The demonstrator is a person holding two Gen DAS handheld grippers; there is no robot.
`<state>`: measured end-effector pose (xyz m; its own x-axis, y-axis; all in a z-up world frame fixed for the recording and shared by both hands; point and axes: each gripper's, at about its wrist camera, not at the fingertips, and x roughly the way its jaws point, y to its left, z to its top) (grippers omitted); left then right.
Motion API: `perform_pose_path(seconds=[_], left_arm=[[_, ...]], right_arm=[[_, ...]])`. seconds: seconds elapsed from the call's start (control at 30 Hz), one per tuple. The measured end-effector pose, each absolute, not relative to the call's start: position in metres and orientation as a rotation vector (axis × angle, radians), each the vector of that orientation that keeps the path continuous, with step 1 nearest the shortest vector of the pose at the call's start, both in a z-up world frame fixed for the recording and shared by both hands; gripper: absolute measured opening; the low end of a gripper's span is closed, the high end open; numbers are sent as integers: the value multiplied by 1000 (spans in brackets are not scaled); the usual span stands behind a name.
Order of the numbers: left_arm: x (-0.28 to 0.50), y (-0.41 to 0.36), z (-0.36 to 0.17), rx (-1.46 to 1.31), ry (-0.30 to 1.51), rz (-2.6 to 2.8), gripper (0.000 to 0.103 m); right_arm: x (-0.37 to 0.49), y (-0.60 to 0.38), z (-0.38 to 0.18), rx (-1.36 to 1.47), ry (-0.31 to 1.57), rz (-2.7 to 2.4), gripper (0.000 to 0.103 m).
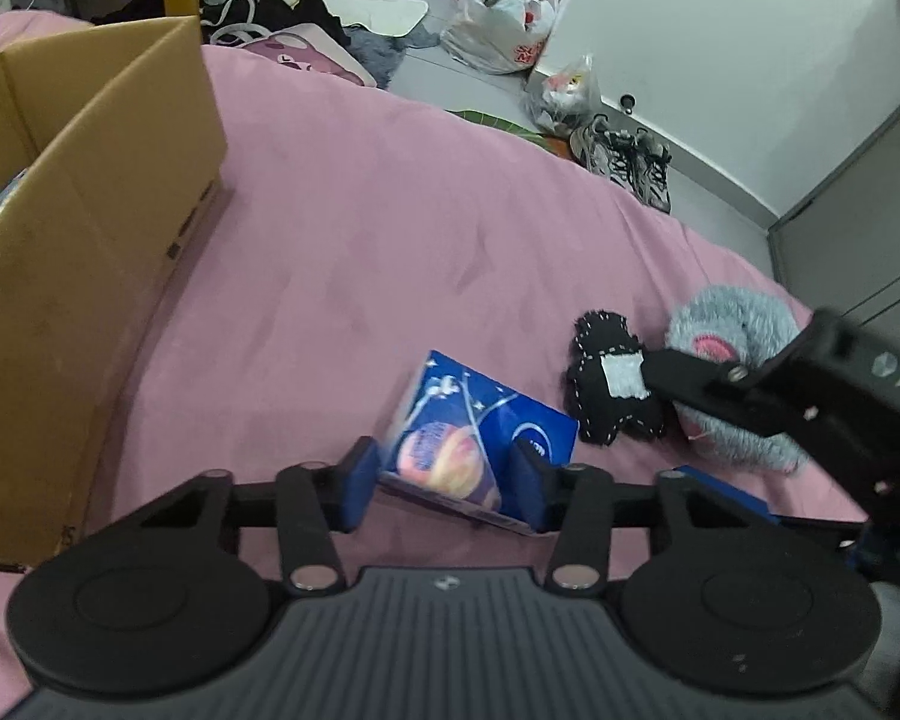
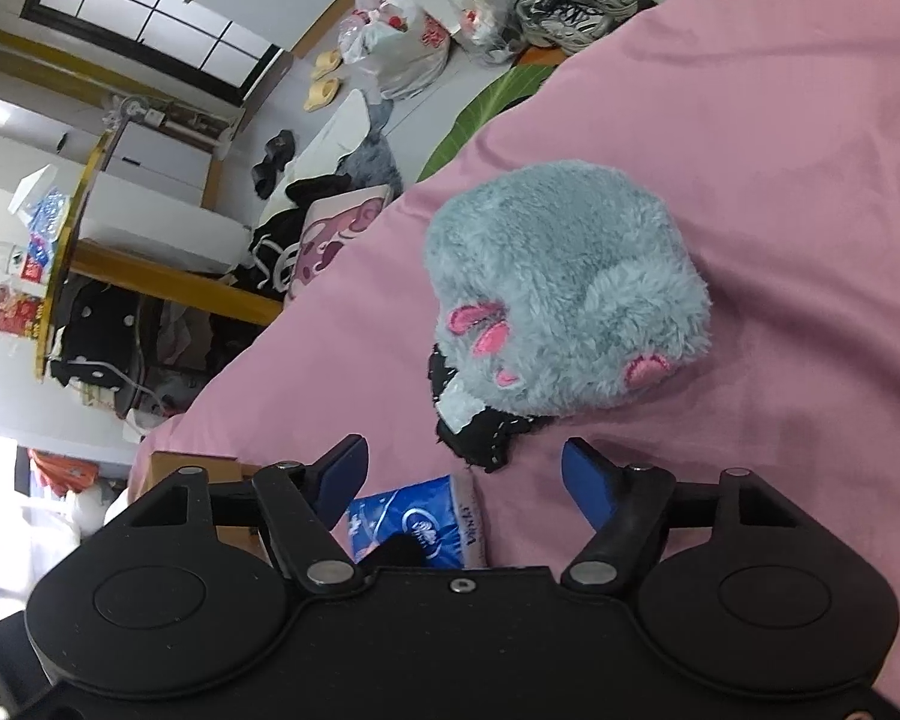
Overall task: Organize soft objects
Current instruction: 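Move the left tool to the blue tissue pack while the right tool reaches the black patch, then grasp the blue tissue pack with the left tool while the right tool grasps the black patch, then carry the tissue pack and black patch into the box and open both tools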
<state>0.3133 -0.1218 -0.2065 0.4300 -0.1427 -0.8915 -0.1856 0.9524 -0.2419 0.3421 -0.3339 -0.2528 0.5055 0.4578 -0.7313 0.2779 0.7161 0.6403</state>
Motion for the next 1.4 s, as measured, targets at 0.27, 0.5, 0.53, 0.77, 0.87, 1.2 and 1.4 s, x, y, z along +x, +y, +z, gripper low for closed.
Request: perform_pose_path(seconds=[0.27,0.5,0.53,0.77,0.87,1.2,1.4], left_arm=[[315,-112,-202,-357,1126,24,31],[309,-105,-190,-430,1086,14,18],[308,-104,-187,-437,1079,11,17],[299,-100,-163,-464,1015,-2,15],[293,-100,-152,-463,987,-7,15],[267,-93,-121,-431,921,11,15],[253,-85,-103,-414,877,13,15]], right_arm=[[352,-323,-271,801,1042,73,55],[351,-331,-274,818,1011,72,6],[350,-331,-271,816,1006,72,5],[332,-340,-252,811,958,95,2],[324,-339,-247,810,944,113,1],[301,-339,-230,810,900,131,1],[291,-338,-212,795,858,125,1]])
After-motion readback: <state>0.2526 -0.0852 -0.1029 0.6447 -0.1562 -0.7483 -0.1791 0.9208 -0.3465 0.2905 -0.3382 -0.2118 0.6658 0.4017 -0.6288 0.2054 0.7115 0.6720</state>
